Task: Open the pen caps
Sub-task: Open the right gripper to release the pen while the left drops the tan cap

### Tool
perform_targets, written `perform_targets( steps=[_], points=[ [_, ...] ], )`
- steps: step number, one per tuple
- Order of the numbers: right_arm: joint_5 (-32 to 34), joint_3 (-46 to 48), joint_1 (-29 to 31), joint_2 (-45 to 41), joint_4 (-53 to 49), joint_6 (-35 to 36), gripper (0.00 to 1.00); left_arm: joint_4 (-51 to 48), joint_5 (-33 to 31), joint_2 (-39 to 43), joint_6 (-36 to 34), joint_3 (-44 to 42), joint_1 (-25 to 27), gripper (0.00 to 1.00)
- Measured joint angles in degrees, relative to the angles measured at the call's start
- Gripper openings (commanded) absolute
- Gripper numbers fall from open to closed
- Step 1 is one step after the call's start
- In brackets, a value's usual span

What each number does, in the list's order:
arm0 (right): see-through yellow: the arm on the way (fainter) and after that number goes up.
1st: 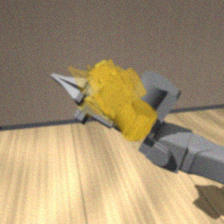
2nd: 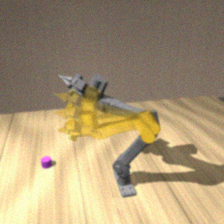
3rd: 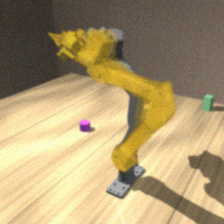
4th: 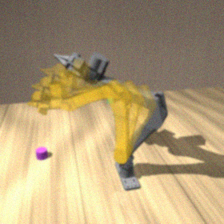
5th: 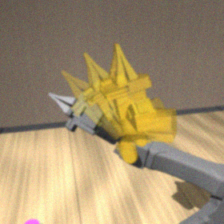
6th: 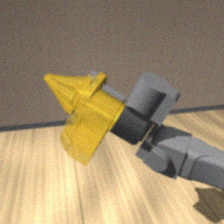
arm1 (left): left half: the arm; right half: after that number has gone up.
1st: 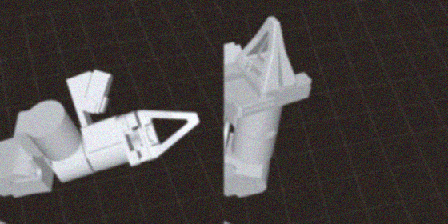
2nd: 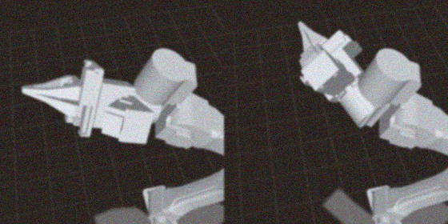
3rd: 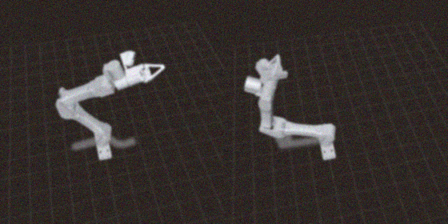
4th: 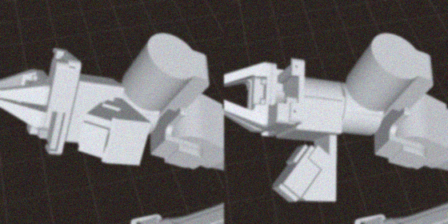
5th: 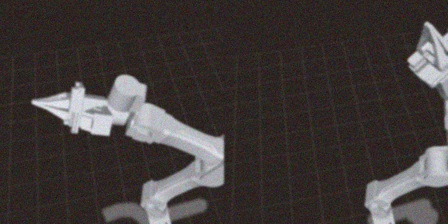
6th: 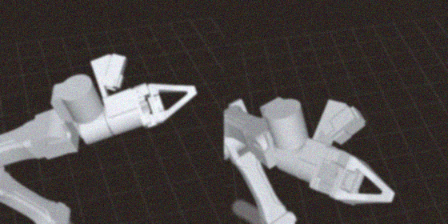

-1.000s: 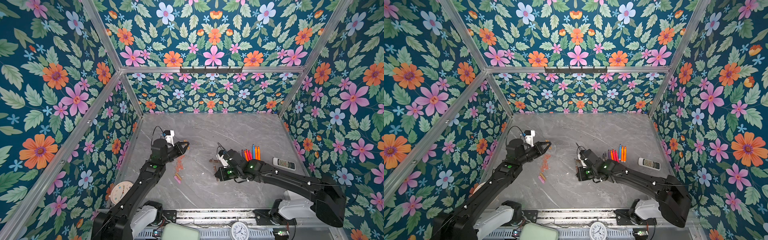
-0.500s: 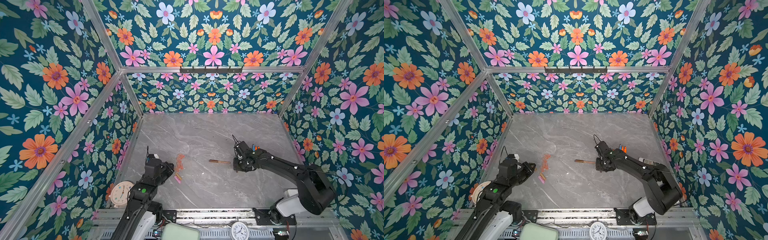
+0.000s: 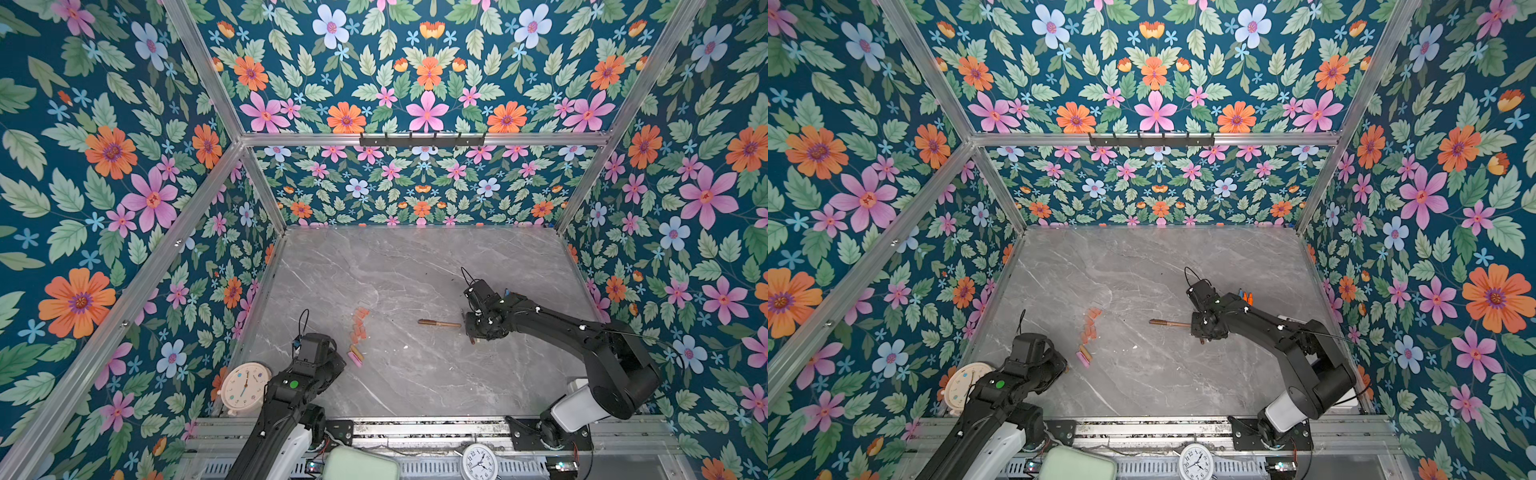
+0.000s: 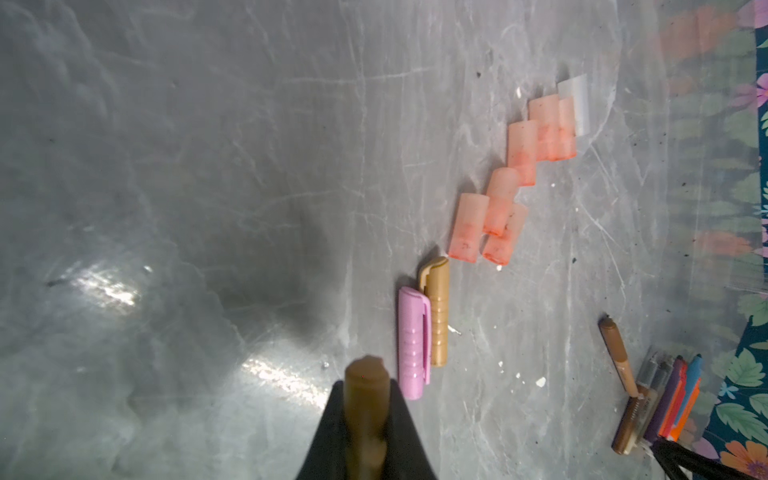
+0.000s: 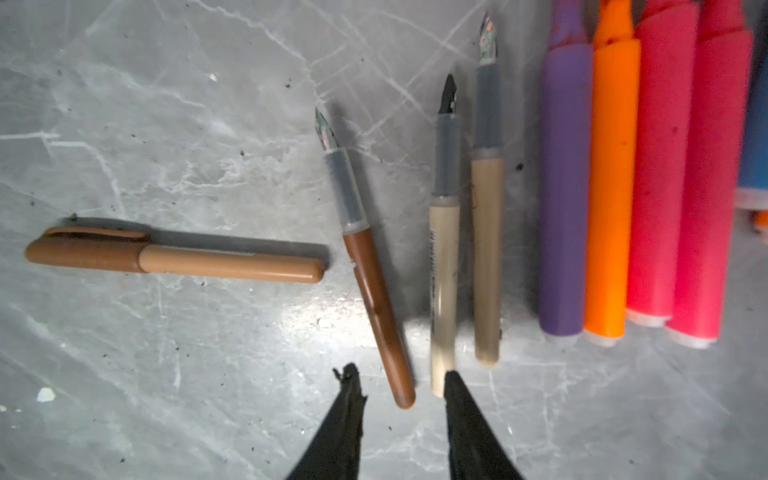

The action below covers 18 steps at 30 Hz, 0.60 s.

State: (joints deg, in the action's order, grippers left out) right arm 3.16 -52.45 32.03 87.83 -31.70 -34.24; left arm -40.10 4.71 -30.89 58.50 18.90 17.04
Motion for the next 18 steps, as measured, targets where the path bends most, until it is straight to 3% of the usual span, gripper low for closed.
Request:
perform_targets(
  steps=[18],
  points=[
    [-0.52, 1.88, 0.00, -4.07, -0.39, 0.37, 0.39, 8.02, 4.22, -3.41, 0.22, -4.87, 0.00, 0.00]
  ],
)
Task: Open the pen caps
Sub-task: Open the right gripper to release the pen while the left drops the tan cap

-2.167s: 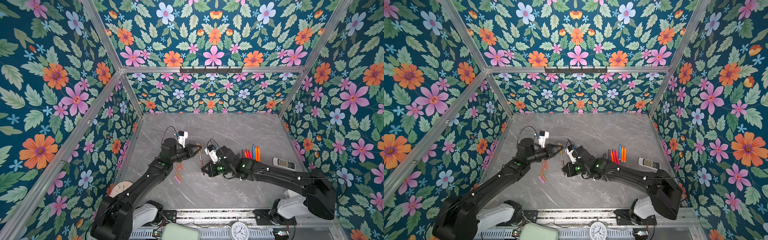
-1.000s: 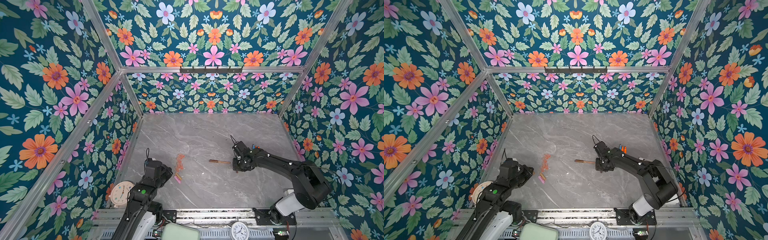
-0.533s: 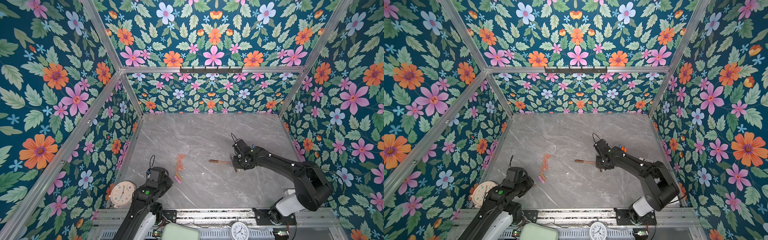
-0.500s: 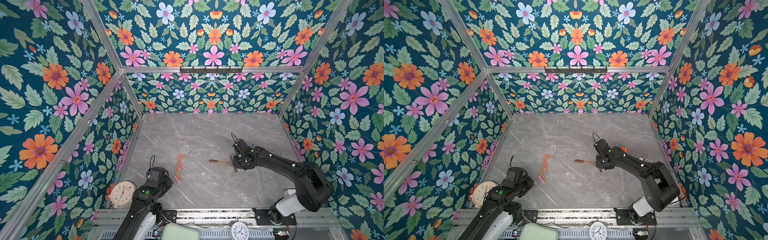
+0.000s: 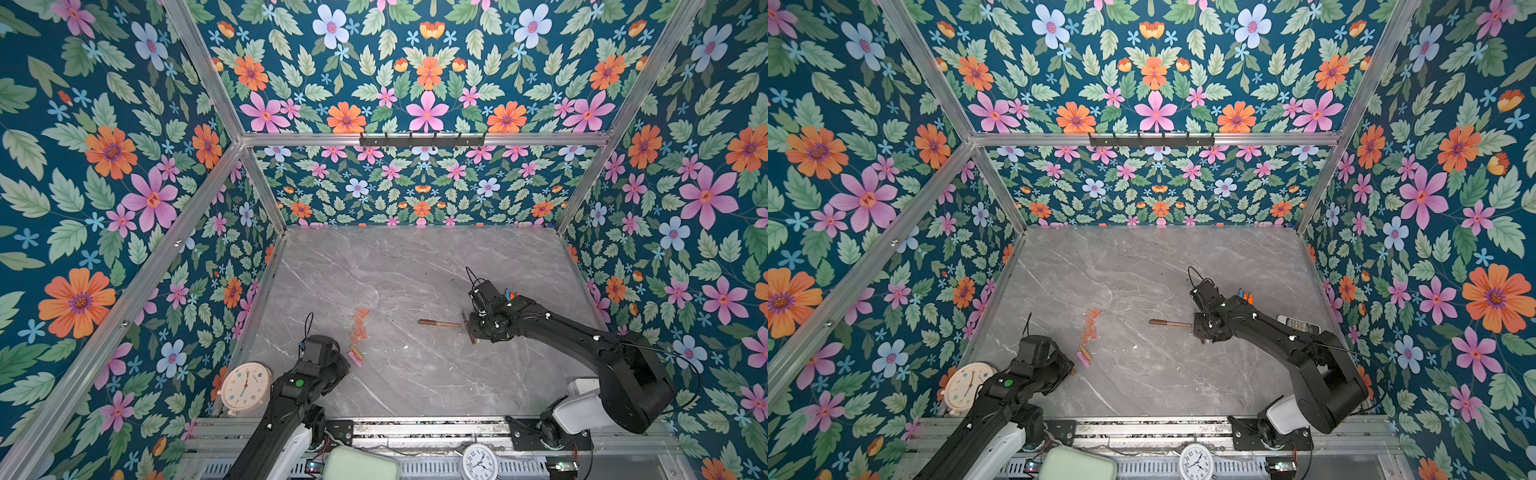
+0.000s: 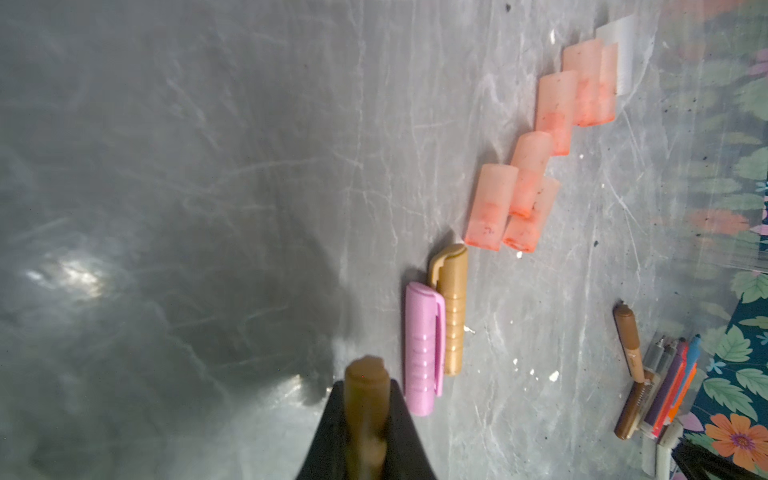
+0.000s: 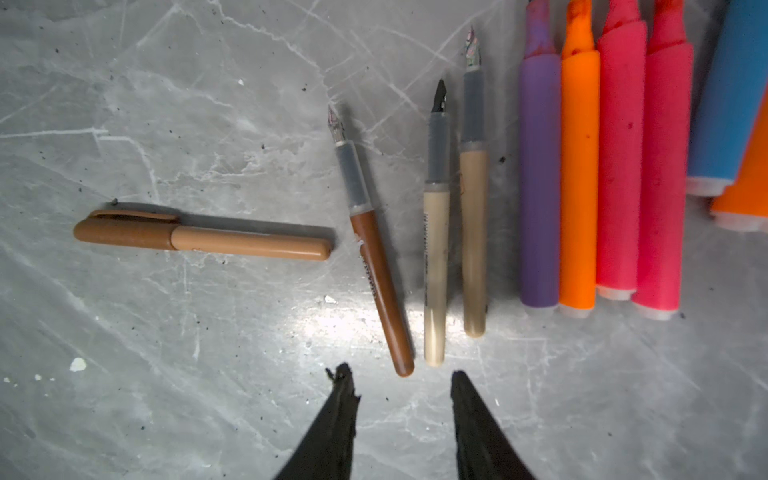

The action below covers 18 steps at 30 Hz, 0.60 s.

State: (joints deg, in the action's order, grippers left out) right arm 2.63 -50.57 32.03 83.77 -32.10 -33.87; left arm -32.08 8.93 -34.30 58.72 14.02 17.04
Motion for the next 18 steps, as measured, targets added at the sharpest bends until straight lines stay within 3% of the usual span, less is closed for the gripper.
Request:
perform_targets(
  steps=[2, 3, 5, 7, 15, 18],
  points=[
    [-0.61, 0.09, 0.00, -0.20, 0.07, 0.02, 0.38, 1.27, 0.24, -1.09, 0.00, -0.59, 0.00, 0.00],
    [-0.83, 0.20, 0.00, -0.42, 0.20, 0.04, 0.39, 1.95, 0.44, -1.81, -0.02, -0.76, 0.00, 0.07],
    [-0.85, 0.42, 0.00, -0.90, 0.26, 0.07, 0.38, 3.58, 1.31, -3.45, -0.13, -0.94, 0.00, 0.40],
    [-1.03, 0.76, 0.00, -1.33, 0.28, 0.15, 0.38, 5.84, 2.49, -4.94, -0.39, -1.01, 0.00, 0.54],
    [-4.33, 0.98, 0.76, 0.02, 0.79, 3.04, 0.39, 10.97, 4.39, -6.32, -0.79, -0.96, 0.07, 0.56],
    [-6.78, -0.96, 2.25, 3.02, 1.25, 5.51, 0.51, 10.78, 4.37, -5.64, -0.90, -0.96, 0.04, 0.60]
  ],
)
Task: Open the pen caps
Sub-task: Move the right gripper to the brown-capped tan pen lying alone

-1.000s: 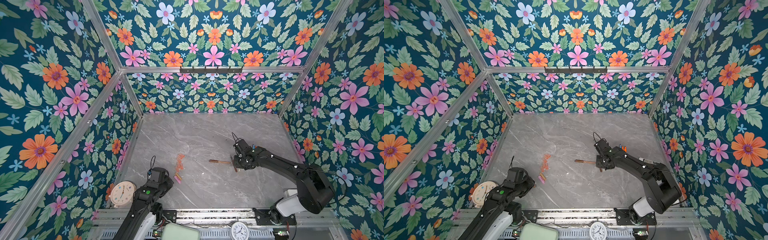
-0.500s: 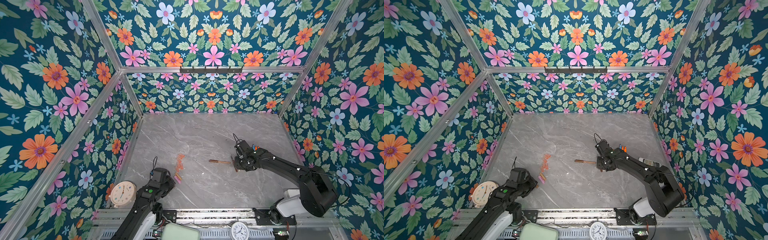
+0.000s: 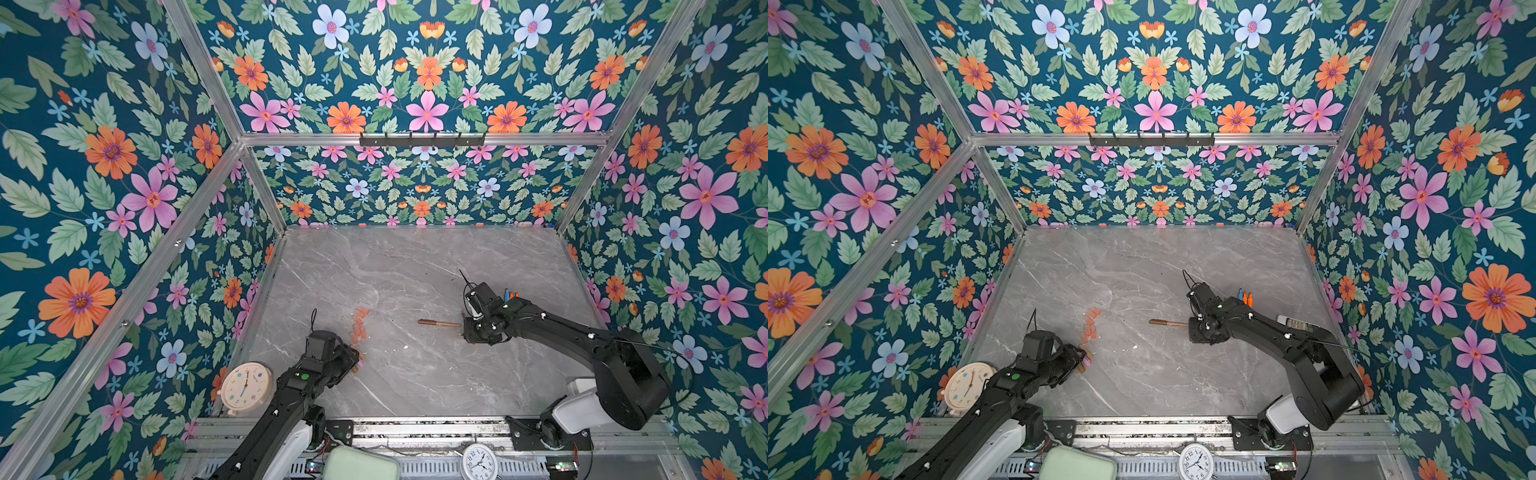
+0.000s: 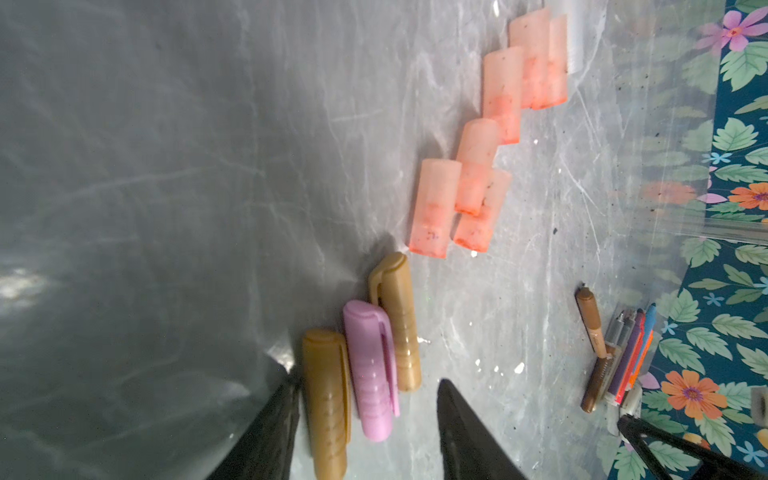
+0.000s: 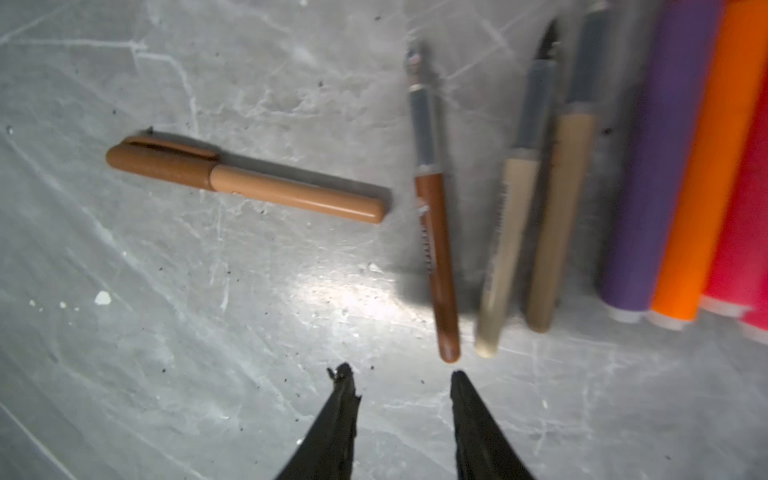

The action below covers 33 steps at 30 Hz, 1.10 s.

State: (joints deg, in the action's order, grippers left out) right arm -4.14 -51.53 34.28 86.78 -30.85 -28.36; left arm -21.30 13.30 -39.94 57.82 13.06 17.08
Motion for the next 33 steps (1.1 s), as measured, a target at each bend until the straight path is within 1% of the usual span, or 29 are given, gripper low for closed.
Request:
perform_targets(
  steps=[2, 6, 7, 11, 17, 21, 24, 28, 33],
  points=[
    [-1.01, -1.97, 1.22, 2.23, 0.26, 1.86, 0.57, -0.15, 0.00, 0.22, 0.02, 0.00, 0.00, 0.60],
    [-1.90, -6.36, 2.91, 6.73, 0.31, 4.83, 0.69, -0.66, -0.07, 0.37, -0.39, 0.37, 0.00, 0.68],
    [-2.08, -7.48, 2.95, 8.02, 0.26, 5.31, 0.72, -0.87, -0.07, 0.37, -0.48, 0.52, 0.00, 0.71],
    [-2.51, -11.69, 3.02, 13.51, -1.29, 7.96, 0.79, -2.34, -0.20, 0.50, -1.22, 1.44, 0.00, 0.72],
    [-3.08, -17.59, 3.26, 18.58, -4.48, 12.35, 0.79, -5.07, -2.01, 1.88, -2.95, 3.98, -0.09, 0.71],
    [-1.60, -21.33, 3.23, 21.97, -6.99, 14.78, 0.78, -7.48, -4.55, 2.95, -4.90, 5.95, -0.07, 0.70],
    [-1.25, -23.45, 3.23, 24.00, -8.79, 16.00, 0.77, -7.91, -5.33, 3.13, -5.92, 6.60, -0.09, 0.69],
    [-0.13, -26.03, 3.28, 25.94, -10.97, 17.38, 0.77, -8.37, -5.44, 3.23, -7.13, 6.82, -0.09, 0.68],
    [1.22, -27.69, 3.98, 26.69, -12.13, 18.45, 0.76, -8.17, -2.78, 5.35, -8.90, 8.74, -0.09, 0.67]
  ],
)
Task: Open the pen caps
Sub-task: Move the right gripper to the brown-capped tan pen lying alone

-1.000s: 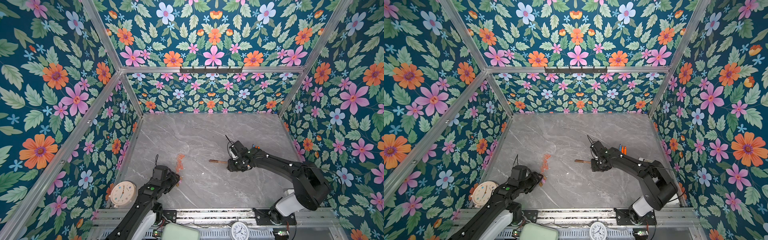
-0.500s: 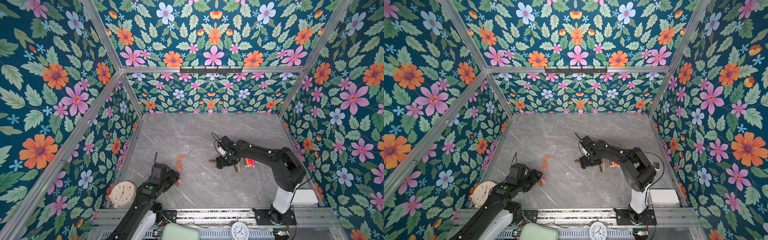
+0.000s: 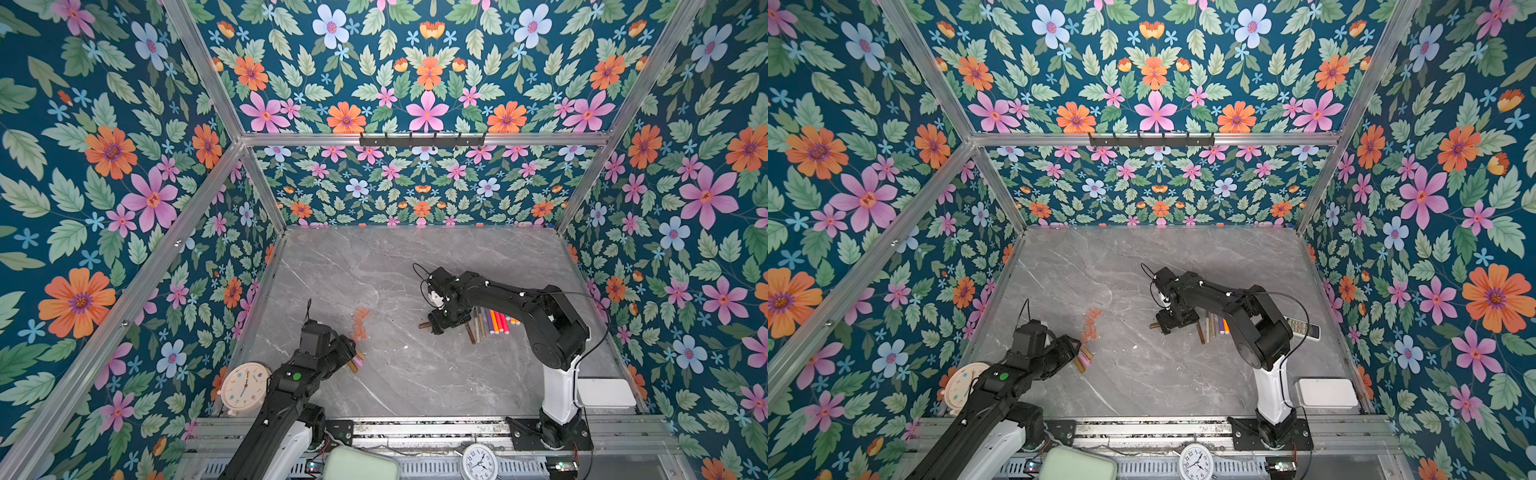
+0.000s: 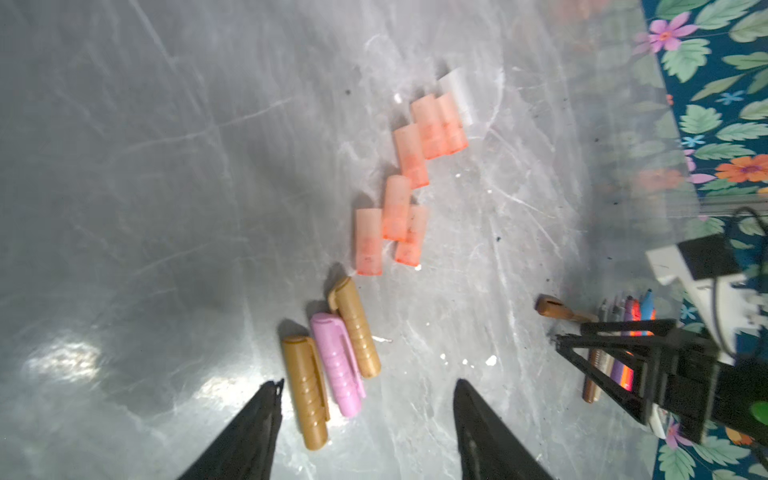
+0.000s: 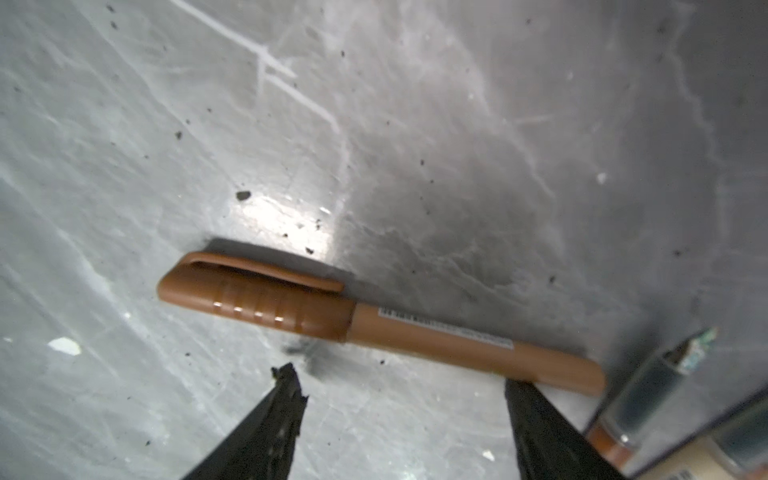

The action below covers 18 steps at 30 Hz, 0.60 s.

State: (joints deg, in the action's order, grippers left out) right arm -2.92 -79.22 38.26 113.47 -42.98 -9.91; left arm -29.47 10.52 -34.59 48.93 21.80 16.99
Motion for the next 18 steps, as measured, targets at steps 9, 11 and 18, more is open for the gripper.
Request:
perform_targets(
  steps=[9, 11, 18],
  points=[
    [1.20, 0.35, 0.79, -3.28, -0.37, 4.44, 0.79, 4.04, 8.31, 3.04, -5.70, 6.38, 0.02, 0.67],
    [1.46, -0.13, 0.96, -2.80, -0.76, 6.19, 0.79, 4.48, 9.18, 2.99, -6.36, 6.86, 0.02, 0.67],
    [3.52, -6.32, 1.97, 2.80, -3.23, 11.34, 0.80, 6.54, 11.43, 1.75, -7.50, 5.75, 0.04, 0.67]
  ],
)
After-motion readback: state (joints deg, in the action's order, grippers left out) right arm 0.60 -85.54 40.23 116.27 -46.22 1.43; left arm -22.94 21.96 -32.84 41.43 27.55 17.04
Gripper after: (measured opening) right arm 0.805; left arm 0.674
